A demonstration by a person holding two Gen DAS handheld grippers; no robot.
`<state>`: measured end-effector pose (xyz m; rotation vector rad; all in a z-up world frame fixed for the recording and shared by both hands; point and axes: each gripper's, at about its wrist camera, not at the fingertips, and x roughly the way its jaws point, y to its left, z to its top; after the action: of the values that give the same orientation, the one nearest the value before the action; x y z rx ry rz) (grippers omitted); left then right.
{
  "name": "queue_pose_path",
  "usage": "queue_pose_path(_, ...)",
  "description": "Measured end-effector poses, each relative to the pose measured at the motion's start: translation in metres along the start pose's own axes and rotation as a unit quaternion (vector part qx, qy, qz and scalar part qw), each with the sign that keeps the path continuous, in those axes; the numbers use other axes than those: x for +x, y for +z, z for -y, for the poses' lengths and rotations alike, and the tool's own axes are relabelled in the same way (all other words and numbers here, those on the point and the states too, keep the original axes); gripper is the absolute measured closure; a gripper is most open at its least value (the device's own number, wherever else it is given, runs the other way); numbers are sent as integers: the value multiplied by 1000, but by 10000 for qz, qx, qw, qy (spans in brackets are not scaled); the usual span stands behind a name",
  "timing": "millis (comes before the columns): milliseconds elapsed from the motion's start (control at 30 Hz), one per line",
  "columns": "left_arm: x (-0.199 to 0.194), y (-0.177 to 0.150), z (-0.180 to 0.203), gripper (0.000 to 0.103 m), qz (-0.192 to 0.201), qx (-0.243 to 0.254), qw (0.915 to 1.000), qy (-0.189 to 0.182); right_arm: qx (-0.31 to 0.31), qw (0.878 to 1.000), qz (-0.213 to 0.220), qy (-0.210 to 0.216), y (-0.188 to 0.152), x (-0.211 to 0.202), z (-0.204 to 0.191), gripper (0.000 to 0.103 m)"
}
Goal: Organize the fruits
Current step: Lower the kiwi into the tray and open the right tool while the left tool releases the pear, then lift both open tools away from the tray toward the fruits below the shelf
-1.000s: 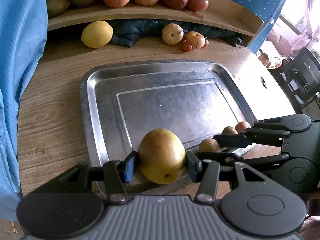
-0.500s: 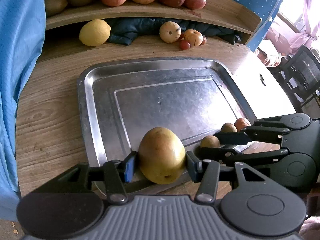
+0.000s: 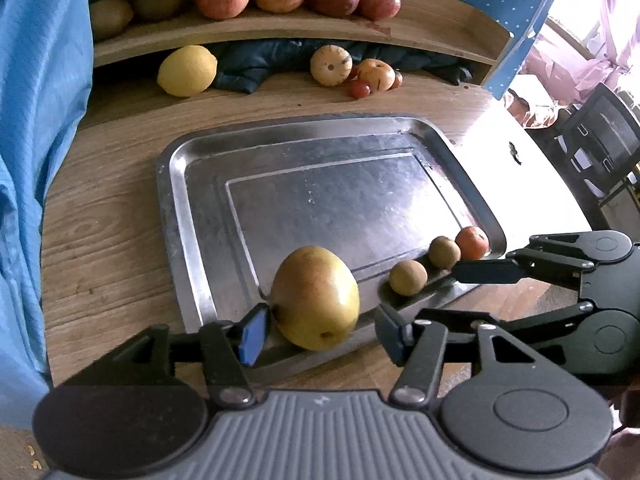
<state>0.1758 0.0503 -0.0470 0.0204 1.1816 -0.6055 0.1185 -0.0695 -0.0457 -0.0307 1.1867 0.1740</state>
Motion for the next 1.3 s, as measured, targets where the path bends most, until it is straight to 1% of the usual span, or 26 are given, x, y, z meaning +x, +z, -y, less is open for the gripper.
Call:
queue_pose_path(67, -5, -2, 1, 32, 54, 76, 10000, 14, -38, 10000, 6, 4, -3, -5, -1, 48)
queue_pose_path(200, -12, -5, 1, 26, 106, 146, 9998, 50, 43, 10000, -68, -24, -8, -12, 1, 42)
queue_pose_path(300, -18, -7, -3, 20, 156, 114, 9998, 69, 251, 9995, -137, -101, -10, -15, 5, 36)
queue_pose_path(400, -27, -9, -9, 12, 249, 79, 9997, -4, 422, 9989, -136, -155, -10, -20, 8, 29)
queue_pose_path(467, -34, -10, -13, 5, 358, 68, 9993, 16, 445, 9987, -137, -203, -9, -22, 8, 20)
queue_pose_path(533, -39, -11, -16, 3, 460, 78, 9989, 87, 450, 9987, -130, -217, -7, -23, 9, 20)
queue_pose_path(567, -41, -11, -18, 2, 492, 84, 9987, 119, 437, 9987, -143, -238, -5, -23, 8, 16)
queue_pose_path(633, -43, -10, -23, 0, 550, 49, 9982, 231, 406, 9986, -151, -320, -2, -24, 7, 9)
queue_pose_path(700, -44, -10, -28, 0, 619, -5, 9974, 365, 355, 9985, -129, -389, 1, -25, 6, 8)
queue_pose_path(767, -45, -9, -32, 0, 627, -38, 9971, 440, 268, 9986, -145, -439, 5, -26, 5, 4)
queue_pose_path(867, -45, -8, -37, 0, 643, -98, 9965, 534, 186, 9981, -214, -544, 9, -26, 7, 3)
queue_pose_path(1000, -43, -4, -41, 0, 689, -155, 9953, 666, 194, 9978, -204, -607, 15, -28, 12, 2)
queue_pose_path(1300, -30, 17, -50, 0, 722, -444, 9926, 873, 49, 9980, -126, -611, 33, -27, 26, 2)
